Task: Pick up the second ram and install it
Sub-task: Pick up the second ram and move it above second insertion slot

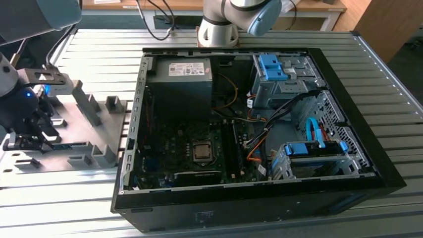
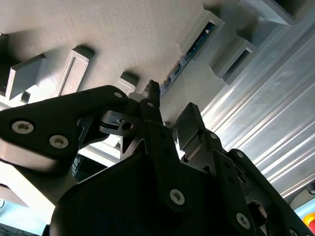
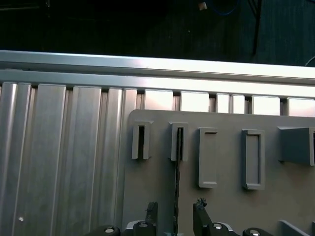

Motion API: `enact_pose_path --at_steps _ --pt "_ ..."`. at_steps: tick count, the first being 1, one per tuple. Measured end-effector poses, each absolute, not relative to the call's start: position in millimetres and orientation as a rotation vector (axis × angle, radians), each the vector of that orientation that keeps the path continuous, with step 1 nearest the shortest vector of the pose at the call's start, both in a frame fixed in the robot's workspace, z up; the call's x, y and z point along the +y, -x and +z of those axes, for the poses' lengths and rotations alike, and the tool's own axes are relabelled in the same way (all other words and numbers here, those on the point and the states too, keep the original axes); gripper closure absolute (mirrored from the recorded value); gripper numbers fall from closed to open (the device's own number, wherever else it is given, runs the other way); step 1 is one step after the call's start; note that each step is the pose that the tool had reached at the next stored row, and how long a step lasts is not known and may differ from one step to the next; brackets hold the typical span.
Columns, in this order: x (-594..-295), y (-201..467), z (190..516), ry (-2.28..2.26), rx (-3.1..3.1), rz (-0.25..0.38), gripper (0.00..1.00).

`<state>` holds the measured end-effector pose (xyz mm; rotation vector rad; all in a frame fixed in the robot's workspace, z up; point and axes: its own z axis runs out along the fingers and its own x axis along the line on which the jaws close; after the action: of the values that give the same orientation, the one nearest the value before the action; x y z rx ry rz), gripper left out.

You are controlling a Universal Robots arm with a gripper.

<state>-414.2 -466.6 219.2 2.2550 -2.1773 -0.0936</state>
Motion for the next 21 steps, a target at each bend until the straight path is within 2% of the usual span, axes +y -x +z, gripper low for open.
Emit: enact_pose_path --at_steps 21 --pt "-461 414 197 -2.257 -2.179 -0.098 0.59"
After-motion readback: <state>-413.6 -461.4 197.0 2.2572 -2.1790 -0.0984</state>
